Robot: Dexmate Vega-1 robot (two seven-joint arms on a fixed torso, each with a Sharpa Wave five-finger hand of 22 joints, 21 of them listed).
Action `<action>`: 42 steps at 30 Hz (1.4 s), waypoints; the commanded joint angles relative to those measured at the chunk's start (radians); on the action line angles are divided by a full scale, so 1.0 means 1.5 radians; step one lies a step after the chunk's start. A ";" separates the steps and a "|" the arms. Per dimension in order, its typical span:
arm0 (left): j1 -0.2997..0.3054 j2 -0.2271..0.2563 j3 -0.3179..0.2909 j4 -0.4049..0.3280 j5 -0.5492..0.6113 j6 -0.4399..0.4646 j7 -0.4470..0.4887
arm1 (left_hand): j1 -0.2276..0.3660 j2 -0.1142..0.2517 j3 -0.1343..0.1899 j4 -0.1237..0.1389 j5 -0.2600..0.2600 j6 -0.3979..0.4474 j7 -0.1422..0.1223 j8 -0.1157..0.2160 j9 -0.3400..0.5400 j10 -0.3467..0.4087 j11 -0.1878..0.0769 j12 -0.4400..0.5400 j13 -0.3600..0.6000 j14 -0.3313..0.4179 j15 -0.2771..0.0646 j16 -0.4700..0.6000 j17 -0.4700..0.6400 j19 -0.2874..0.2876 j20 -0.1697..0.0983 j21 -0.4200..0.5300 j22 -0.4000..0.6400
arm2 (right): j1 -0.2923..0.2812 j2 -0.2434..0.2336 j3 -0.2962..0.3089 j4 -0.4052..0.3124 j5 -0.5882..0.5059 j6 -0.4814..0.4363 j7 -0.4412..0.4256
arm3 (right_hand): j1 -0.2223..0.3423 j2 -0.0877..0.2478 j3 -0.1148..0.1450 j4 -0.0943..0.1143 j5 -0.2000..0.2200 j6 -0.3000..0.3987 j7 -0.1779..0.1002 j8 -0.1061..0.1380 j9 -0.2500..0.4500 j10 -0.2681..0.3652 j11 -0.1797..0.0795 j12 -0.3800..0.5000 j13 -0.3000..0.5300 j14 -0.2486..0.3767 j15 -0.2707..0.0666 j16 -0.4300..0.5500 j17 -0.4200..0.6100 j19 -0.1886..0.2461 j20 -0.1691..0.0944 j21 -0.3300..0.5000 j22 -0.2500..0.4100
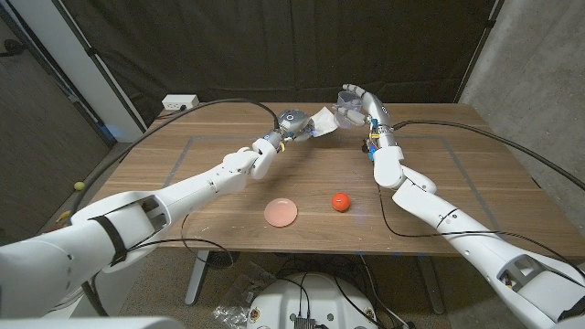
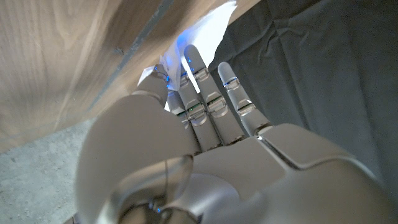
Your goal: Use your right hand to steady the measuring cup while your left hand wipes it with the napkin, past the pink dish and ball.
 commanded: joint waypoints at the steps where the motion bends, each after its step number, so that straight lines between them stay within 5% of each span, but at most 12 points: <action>1: 0.053 0.016 -0.055 -0.063 -0.038 0.005 0.067 | 0.006 0.001 0.004 0.005 0.005 0.033 0.034 0.003 0.004 0.005 -0.011 0.007 0.006 0.007 -0.036 0.002 0.005 0.002 0.000 0.006 0.003 | -0.017 0.015 0.022 0.000 0.028 0.009 0.014 | 0.105 0.097 0.001 0.001 -0.002 0.005 -0.001 -0.004 0.003 0.005 -0.001 0.000 0.002 0.010 -0.098 0.000 0.002 -0.004 -0.112 0.006 0.002; 26: 0.101 0.006 -0.129 -0.105 -0.080 -0.078 0.182 | 0.014 0.000 0.004 0.007 0.011 0.029 0.036 0.007 0.017 0.005 -0.015 0.025 0.028 0.015 -0.038 0.001 0.026 0.003 -0.001 0.015 0.004 | -0.039 0.049 0.060 0.020 0.065 0.041 0.047 | 0.109 0.096 0.000 0.001 -0.002 0.005 0.001 -0.005 0.003 0.006 0.000 -0.003 0.003 0.009 -0.097 -0.001 0.002 -0.011 -0.112 0.020 0.003; 42: 0.092 -0.058 -0.184 -0.037 -0.263 -0.225 0.087 | 0.016 0.000 0.006 0.011 0.014 0.025 0.036 0.007 0.021 -0.006 -0.015 0.033 0.044 0.008 -0.038 -0.010 0.034 -0.003 -0.001 0.019 0.004 | -0.043 0.085 0.090 0.043 0.167 0.137 0.131 | 0.114 0.095 0.000 0.000 -0.002 0.004 0.000 -0.006 0.003 0.005 0.000 -0.005 0.003 0.007 -0.096 -0.002 0.002 -0.017 -0.113 0.029 0.003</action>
